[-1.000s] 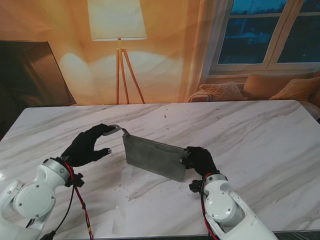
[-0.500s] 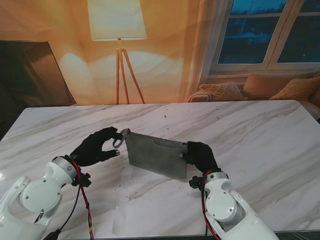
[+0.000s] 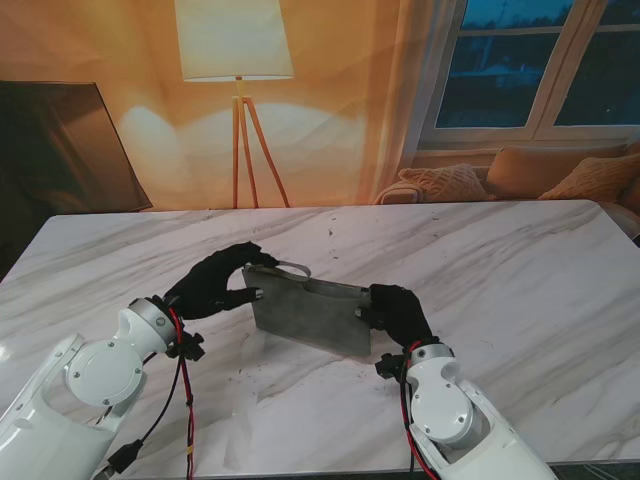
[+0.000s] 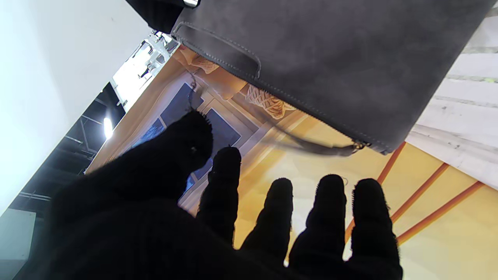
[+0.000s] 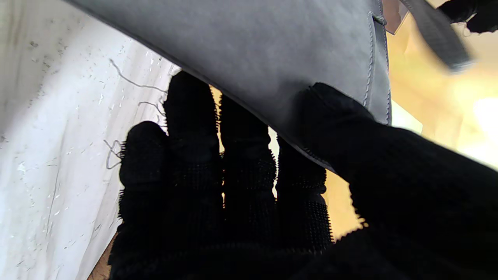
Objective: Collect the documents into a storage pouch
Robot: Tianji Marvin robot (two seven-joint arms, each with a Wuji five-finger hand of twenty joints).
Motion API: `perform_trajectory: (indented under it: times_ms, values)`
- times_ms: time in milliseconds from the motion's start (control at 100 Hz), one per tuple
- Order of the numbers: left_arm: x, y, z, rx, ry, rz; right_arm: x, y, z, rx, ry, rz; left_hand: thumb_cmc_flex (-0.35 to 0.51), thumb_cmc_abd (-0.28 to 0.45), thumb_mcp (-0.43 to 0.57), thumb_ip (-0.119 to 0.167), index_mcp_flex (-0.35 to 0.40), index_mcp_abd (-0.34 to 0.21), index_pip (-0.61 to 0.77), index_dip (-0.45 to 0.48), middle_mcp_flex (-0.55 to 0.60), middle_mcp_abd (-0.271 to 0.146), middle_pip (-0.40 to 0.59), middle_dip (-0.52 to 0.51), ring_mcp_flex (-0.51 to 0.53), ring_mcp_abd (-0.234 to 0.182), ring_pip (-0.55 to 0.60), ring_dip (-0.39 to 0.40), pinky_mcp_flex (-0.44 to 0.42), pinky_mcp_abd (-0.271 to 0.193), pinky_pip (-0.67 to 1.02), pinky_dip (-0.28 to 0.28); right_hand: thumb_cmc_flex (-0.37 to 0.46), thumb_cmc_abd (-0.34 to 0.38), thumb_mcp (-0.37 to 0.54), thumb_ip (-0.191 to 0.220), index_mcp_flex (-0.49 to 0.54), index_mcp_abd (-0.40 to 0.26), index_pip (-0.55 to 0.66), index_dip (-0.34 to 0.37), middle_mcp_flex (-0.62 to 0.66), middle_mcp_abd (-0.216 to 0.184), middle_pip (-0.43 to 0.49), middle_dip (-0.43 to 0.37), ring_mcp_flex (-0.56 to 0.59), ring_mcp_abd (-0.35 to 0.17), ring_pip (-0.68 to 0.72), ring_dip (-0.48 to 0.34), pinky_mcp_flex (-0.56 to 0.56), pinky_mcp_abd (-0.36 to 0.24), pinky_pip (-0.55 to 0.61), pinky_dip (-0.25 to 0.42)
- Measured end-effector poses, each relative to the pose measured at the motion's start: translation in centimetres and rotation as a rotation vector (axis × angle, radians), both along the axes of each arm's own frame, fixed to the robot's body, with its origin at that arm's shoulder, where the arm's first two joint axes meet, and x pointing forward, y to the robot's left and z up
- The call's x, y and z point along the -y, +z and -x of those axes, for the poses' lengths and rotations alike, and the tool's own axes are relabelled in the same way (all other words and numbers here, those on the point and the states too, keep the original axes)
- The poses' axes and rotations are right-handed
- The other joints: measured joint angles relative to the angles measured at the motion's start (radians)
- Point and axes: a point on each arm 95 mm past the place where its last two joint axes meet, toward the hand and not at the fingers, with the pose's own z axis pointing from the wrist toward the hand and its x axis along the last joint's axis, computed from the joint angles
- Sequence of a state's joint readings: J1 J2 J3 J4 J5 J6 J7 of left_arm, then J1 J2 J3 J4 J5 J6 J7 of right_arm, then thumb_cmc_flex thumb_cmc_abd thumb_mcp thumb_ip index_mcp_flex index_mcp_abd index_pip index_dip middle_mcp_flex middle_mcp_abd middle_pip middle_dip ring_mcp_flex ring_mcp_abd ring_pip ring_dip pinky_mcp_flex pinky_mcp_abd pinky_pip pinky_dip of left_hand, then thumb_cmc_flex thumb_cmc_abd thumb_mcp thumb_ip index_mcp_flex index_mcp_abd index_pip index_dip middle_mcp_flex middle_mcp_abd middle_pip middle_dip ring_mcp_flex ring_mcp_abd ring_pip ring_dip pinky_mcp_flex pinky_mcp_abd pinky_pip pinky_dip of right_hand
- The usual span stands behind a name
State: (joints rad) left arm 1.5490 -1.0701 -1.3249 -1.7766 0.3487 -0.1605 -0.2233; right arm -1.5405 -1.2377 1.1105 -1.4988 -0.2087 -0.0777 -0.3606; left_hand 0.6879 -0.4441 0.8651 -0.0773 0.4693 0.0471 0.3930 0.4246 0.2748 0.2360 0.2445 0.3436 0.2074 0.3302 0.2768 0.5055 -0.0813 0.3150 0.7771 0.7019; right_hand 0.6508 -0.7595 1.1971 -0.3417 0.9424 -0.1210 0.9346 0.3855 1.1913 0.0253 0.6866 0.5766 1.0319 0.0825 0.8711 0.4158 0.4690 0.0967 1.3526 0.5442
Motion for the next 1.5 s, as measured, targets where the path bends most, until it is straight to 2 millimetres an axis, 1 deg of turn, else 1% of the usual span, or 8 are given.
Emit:
perform_trajectory:
  times_ms: [140,370,660,950,1050,1180,1320,1500]
  values:
    - [0.0,0.4,-0.1,0.029,0.011,0.008,0.2,-0.1,-0.1,-0.003,-0.012,0.005,0.0,0.007,0.0,0.0,0.003,0.0,0.002,0.005,0.004,0.0,0.004,0.004,0.0,0.0,0.001,0.01,0.0,0.0,0.004,0.01,0.0,0.0,0.0,0.0,0.0,0.0,0.0,0.0,0.0,0.0,0.0,0.002,0.0,0.0,-0.002,0.0,0.0,0.0,-0.001,-0.001]
    - [-0.9,1.3,0.1,0.075,0.042,-0.023,0.9,0.0,-0.4,0.009,-0.036,0.017,0.0,0.007,0.0,0.0,0.003,0.0,0.002,0.004,0.004,0.0,0.005,0.005,0.0,0.0,0.004,0.013,0.0,0.0,0.021,0.011,0.0,0.0,0.0,0.0,0.0,0.0,0.0,0.0,0.0,0.0,0.0,0.004,0.0,-0.001,-0.002,0.0,0.0,0.0,-0.001,-0.002]
    - [-1.4,0.9,0.3,0.073,0.071,-0.026,1.6,0.6,-1.0,0.031,-0.078,0.003,0.0,0.008,0.0,0.0,0.004,0.0,0.002,0.004,0.016,-0.001,0.017,0.017,0.001,0.0,0.014,0.018,0.001,0.0,0.032,0.011,0.0,0.0,0.0,0.0,0.0,0.0,0.0,0.001,0.0,-0.001,0.0,0.004,0.0,-0.002,-0.003,0.0,0.0,-0.001,-0.001,-0.009]
    - [-1.6,0.3,0.4,0.056,0.089,-0.026,2.3,1.6,-2.3,0.021,-0.145,-0.051,0.0,0.008,-0.001,0.0,0.004,0.0,0.002,0.004,0.016,-0.001,0.017,0.017,0.001,0.0,0.015,0.018,0.001,0.0,0.033,0.011,0.0,0.001,0.0,0.0,0.0,0.0,0.0,0.002,0.0,-0.001,0.0,0.006,0.0,-0.002,-0.003,0.0,0.0,-0.001,-0.003,-0.009]
    - [-1.6,0.1,0.4,0.052,0.097,-0.023,2.5,2.0,-2.9,-0.015,-0.158,-0.054,0.0,0.013,-0.009,0.0,0.004,0.0,0.002,0.004,0.016,-0.001,0.017,0.017,0.001,0.0,0.016,0.018,0.001,0.0,0.033,0.011,0.0,0.014,-0.001,0.0,-0.001,0.006,-0.002,0.002,0.0,0.0,0.0,0.01,0.0,-0.002,-0.003,0.002,0.0,-0.001,-0.004,-0.009]
    - [-1.5,-0.2,0.5,0.044,0.105,-0.021,2.5,2.6,-4.0,-0.075,-0.173,-0.113,0.0,0.022,-0.011,0.0,0.004,0.0,0.002,0.004,0.016,-0.001,0.017,0.017,0.001,0.0,0.016,0.018,0.001,0.0,0.033,0.011,0.0,0.031,-0.02,0.001,-0.004,0.01,-0.008,0.01,-0.001,0.005,0.0,0.014,-0.011,-0.001,-0.004,0.01,-0.012,-0.001,-0.008,-0.009]
    - [-1.3,-0.5,0.5,0.032,0.106,-0.014,2.2,3.0,-5.9,-0.071,-0.18,-0.056,0.0,0.032,-0.011,0.0,0.004,0.0,0.002,0.003,0.016,-0.001,0.017,0.017,0.001,0.0,0.016,0.018,0.001,0.0,0.033,0.011,0.0,0.064,-0.04,0.003,-0.014,0.017,-0.014,0.011,-0.002,0.005,0.0,0.014,-0.011,-0.001,-0.004,0.01,-0.019,-0.001,-0.009,-0.009]
    - [-1.2,-0.8,0.5,0.023,0.116,-0.004,2.4,2.5,-8.1,-0.104,-0.232,-0.019,0.0,0.041,-0.028,0.0,0.004,0.001,0.002,0.002,0.016,-0.001,0.017,0.017,0.001,0.0,0.016,0.018,0.001,-0.001,0.033,0.011,0.002,0.114,-0.075,0.008,-0.039,0.017,-0.014,0.013,-0.047,0.007,0.002,0.014,-0.061,-0.002,-0.003,0.01,-0.048,-0.01,-0.018,-0.002]
